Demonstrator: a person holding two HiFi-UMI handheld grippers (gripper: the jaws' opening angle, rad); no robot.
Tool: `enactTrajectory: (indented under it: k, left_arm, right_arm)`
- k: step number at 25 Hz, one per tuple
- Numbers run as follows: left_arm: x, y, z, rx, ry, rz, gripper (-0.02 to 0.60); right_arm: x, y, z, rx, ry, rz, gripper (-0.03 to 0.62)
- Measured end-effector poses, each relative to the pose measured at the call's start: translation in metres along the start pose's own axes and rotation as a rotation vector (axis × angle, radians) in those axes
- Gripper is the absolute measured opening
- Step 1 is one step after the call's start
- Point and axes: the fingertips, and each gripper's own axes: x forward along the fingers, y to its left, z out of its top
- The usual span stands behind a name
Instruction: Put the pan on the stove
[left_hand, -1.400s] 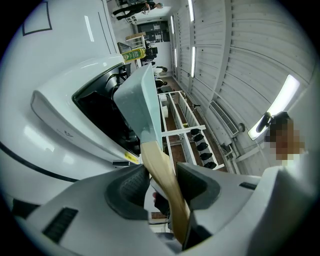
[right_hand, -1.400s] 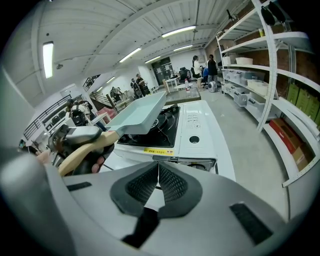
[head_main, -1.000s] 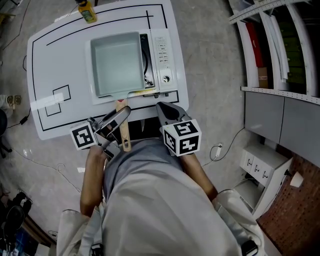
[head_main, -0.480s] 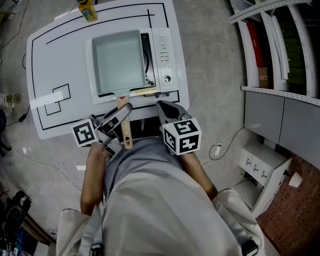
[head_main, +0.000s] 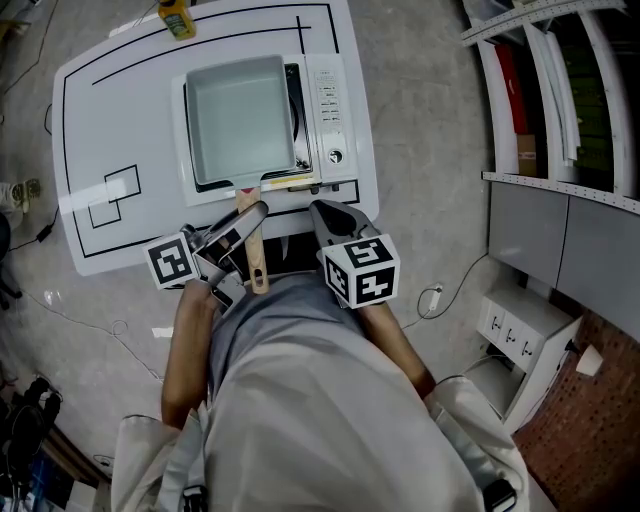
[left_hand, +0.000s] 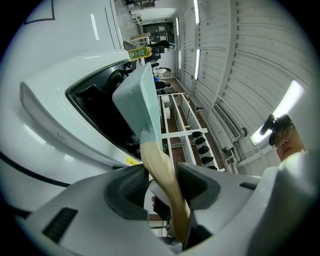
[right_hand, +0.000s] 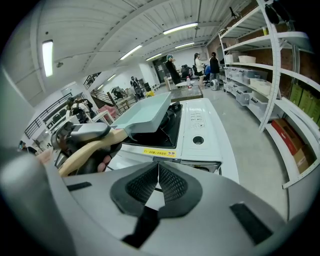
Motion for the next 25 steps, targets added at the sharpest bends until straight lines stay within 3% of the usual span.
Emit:
enactTrajectory:
  k: [25]
  left_arm:
    - [0.0104, 0.0055, -0.0032, -0.002, -0.02, 0.007, 0.166]
  right_arm:
    - [-0.0021, -0.0018, -0.0058, 0.008, 0.007, 0.006, 0.011]
